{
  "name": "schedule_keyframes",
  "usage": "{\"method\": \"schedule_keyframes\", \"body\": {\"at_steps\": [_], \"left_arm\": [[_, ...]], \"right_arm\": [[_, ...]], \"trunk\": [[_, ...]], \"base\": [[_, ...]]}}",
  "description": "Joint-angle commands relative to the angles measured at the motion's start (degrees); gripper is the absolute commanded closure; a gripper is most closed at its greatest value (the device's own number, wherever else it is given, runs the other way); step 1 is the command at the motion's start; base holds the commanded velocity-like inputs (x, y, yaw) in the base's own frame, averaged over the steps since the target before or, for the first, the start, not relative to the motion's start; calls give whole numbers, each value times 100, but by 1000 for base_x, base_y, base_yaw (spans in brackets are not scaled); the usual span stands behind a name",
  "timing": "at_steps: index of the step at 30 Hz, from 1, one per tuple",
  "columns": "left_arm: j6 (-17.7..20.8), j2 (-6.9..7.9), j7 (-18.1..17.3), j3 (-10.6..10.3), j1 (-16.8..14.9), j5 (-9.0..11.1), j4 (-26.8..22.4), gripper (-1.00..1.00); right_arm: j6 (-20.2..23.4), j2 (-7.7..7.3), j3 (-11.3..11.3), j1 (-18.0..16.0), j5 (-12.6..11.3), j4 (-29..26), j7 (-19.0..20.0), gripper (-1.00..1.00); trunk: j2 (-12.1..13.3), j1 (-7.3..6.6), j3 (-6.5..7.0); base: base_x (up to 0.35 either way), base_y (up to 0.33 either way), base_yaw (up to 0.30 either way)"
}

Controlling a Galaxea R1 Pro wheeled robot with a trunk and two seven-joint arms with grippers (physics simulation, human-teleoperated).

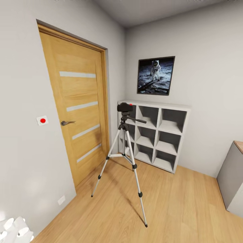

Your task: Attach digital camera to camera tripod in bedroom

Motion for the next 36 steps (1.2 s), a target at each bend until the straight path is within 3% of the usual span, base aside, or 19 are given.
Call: {"method": "schedule_keyframes", "body": {"at_steps": [1, 11, 17, 36], "left_arm": [[-9, -1, 30, -48, 1, 34, -11, -100], [22, -42, 73, -24, 82, 59, 68, -100], [37, -47, 97, -21, 113, 63, 75, -100], [4, -48, 40, -12, 115, 97, 70, -100]], "right_arm": [[-64, 13, -15, 30, -17, 9, 21, -100], [-463, 76, -31, 220, -77, 11, 9, -100], [-496, 70, -33, 261, -419, 9, 12, -100], [-506, 60, -16, 268, -428, 9, 23, -100]], "trunk": [[-3, 2, 7], [-3, 2, 97], [-3, 2, 129], [-3, 2, 132]], "base": [[0, 0, 0], [0, 0, 0], [0, 0, 0], [0, 0, 0]]}}
